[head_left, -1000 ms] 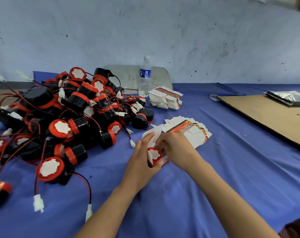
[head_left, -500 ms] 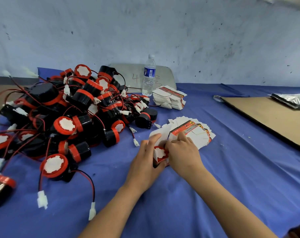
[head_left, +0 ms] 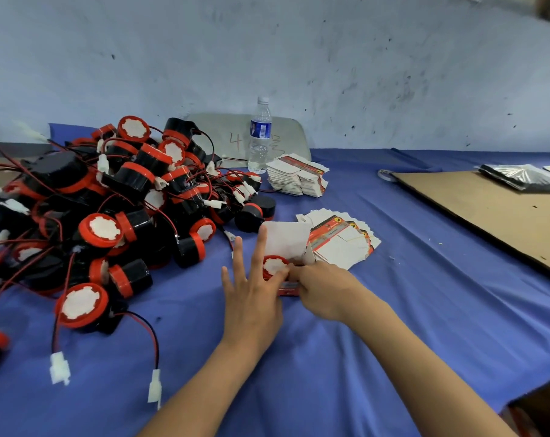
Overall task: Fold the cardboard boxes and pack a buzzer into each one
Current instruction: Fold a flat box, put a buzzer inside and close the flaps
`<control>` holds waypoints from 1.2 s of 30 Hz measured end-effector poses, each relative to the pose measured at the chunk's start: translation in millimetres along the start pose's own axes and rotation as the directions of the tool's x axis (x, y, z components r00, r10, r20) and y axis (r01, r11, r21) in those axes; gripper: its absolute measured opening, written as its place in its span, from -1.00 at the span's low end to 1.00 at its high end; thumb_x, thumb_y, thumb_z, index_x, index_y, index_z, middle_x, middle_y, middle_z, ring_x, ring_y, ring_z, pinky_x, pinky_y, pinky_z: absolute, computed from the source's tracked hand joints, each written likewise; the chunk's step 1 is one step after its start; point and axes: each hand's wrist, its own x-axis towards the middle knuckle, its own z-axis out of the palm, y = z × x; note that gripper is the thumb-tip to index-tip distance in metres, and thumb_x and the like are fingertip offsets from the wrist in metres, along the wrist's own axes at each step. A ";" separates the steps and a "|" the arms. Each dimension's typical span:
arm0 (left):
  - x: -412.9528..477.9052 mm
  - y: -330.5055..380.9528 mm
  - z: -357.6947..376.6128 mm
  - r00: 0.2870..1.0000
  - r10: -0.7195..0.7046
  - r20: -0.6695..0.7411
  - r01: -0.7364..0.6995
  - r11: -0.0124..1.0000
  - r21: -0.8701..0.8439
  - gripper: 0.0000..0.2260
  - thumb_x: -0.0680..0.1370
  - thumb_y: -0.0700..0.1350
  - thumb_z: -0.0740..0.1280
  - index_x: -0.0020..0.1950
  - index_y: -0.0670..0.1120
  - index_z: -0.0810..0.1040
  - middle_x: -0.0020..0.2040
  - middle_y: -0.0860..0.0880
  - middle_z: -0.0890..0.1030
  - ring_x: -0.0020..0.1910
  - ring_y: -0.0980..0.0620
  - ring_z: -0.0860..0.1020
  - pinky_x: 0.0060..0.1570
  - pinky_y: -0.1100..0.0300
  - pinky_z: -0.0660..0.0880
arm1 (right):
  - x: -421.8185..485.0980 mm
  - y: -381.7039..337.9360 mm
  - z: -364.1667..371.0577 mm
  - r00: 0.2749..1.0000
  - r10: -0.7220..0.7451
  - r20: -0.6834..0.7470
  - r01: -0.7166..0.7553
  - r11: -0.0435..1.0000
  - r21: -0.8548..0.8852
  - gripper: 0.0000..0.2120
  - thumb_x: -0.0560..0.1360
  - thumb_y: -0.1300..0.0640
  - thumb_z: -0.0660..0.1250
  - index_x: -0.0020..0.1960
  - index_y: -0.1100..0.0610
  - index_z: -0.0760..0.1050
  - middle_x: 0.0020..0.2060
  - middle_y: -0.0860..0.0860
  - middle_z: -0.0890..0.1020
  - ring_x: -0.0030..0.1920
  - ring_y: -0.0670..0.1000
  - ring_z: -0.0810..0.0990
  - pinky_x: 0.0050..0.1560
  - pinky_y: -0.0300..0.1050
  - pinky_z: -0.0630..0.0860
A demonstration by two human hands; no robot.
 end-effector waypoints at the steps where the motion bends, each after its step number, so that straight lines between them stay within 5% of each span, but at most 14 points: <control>1: 0.5 0.5 -0.6 1.000 -0.015 0.012 0.015 1.000 0.016 -0.59 0.56 -0.16 0.21 0.35 0.21 0.40 0.44 0.11 -0.55 0.51 -0.21 -0.37 0.41 -0.27 0.12 | -1.7 1.6 -1.3 1.000 -0.018 0.009 0.018 0.999 0.034 -0.64 0.57 0.23 0.09 0.32 0.08 0.41 0.17 0.14 0.54 0.11 0.23 0.52 0.04 -0.01 0.48; 4: 1.3 2.4 -1.2 0.999 -0.030 0.021 0.030 0.999 0.023 -0.66 0.58 -0.03 0.22 0.33 0.24 0.36 0.46 0.14 -0.53 0.52 -0.16 -0.35 0.42 -0.27 0.12 | -11.1 4.7 -2.5 0.986 -0.058 -0.155 0.094 0.968 0.235 -0.74 0.54 0.34 0.12 0.18 0.22 0.43 0.03 0.18 0.57 -0.02 0.23 0.52 -0.03 0.04 0.47; 8: 0.2 4.2 -0.9 0.999 -0.030 0.027 0.030 1.000 0.004 -0.67 0.61 0.03 0.20 0.34 0.30 0.32 0.47 0.15 -0.51 0.54 -0.15 -0.27 0.41 -0.27 0.15 | -22.4 4.4 2.7 0.858 0.051 -0.511 0.165 0.915 0.369 -0.88 0.51 0.40 0.25 -0.02 0.32 0.54 -0.06 0.18 0.52 -0.17 0.16 0.48 -0.12 0.03 0.43; 13: -0.5 2.4 0.3 0.999 -0.027 0.025 0.027 1.000 0.000 -0.70 0.63 0.03 0.19 0.33 0.29 0.33 0.46 0.14 -0.52 0.55 -0.15 -0.24 0.40 -0.22 0.20 | -19.1 -0.1 11.1 0.835 0.052 -0.548 0.190 0.907 0.375 -0.72 0.56 0.32 0.22 0.25 0.18 0.44 0.02 0.08 0.58 -0.06 0.11 0.55 -0.16 -0.11 0.38; 17: 0.7 -0.6 0.4 1.000 0.020 0.024 -0.019 0.999 -0.050 -0.64 0.64 0.00 0.19 0.38 0.35 0.30 0.45 0.15 -0.51 0.56 -0.15 -0.16 0.39 -0.15 0.23 | -4.8 5.1 15.4 0.798 0.213 -0.564 0.029 0.921 0.389 -0.88 0.58 0.16 0.28 0.08 0.17 0.43 -0.08 0.06 0.55 -0.11 0.10 0.54 -0.19 -0.01 0.44; 20: 1.1 -3.1 2.6 0.999 0.046 -0.003 -0.046 0.992 -0.116 -0.60 0.62 -0.05 0.22 0.40 0.32 0.33 0.53 0.11 -0.37 0.55 -0.16 0.02 0.33 -0.08 0.31 | 0.0 4.9 19.2 0.778 0.152 -0.610 0.053 0.951 0.304 -0.94 0.51 0.23 0.38 -0.07 0.22 0.54 -0.15 0.07 0.57 -0.13 0.15 0.54 -0.25 -0.01 0.49; 23: 0.1 -3.5 4.0 0.997 0.062 -0.045 -0.070 0.976 -0.205 -0.60 0.58 -0.13 0.27 0.36 0.25 0.43 0.59 0.05 -0.16 0.47 -0.11 0.24 0.19 -0.01 0.44 | 0.4 6.3 25.1 0.720 0.115 -0.685 0.043 0.977 0.210 -0.93 0.37 0.33 0.50 -0.23 0.20 0.66 0.18 0.10 0.62 -0.02 0.23 0.56 -0.22 0.03 0.57; 26: -0.4 -3.8 5.5 0.995 0.072 -0.072 -0.090 0.953 -0.289 -0.60 0.56 -0.20 0.29 0.33 0.17 0.48 0.60 0.05 -0.07 0.39 -0.08 0.35 0.10 0.03 0.49 | 5.9 12.0 28.1 0.794 0.157 -0.587 -0.080 0.985 0.155 -0.88 0.53 0.14 0.37 -0.05 0.02 0.69 0.53 -0.05 0.20 0.38 0.22 0.30 0.10 0.09 0.43; 29: 1.5 -4.7 8.3 0.987 0.110 -0.120 -0.148 0.914 -0.378 -0.46 0.53 -0.30 0.29 0.44 0.12 0.39 0.59 0.00 -0.01 0.46 -0.10 0.28 0.31 -0.02 0.39 | 8.4 14.4 25.7 0.885 0.193 -0.425 -0.126 0.976 0.180 -0.72 0.60 0.01 0.12 0.03 -0.11 0.63 0.54 -0.26 -0.18 0.53 0.05 -0.07 0.26 0.08 0.33; 33: 2.3 -1.7 11.2 0.987 0.119 -0.107 -0.156 0.853 -0.498 -0.28 0.56 -0.33 0.24 0.50 0.14 -0.09 0.59 0.01 -0.02 0.57 -0.03 0.03 0.51 0.03 0.06 | 8.6 7.2 18.2 0.938 0.248 -0.244 -0.194 0.955 0.225 -0.66 0.57 0.00 0.01 0.04 -0.15 0.56 0.48 -0.32 -0.34 0.54 -0.01 -0.25 0.30 0.14 0.23; 36: 1.7 -5.0 14.0 1.000 0.026 -0.015 -0.030 0.830 -0.558 -0.31 0.60 -0.29 0.20 0.49 0.15 -0.16 0.58 0.06 0.06 0.57 -0.04 0.01 0.49 0.14 0.06 | 10.3 2.3 15.1 0.944 0.302 -0.136 -0.256 0.926 0.279 -0.67 0.57 0.00 0.00 0.12 -0.14 0.52 0.47 -0.29 -0.39 0.54 0.07 -0.28 0.29 0.20 0.21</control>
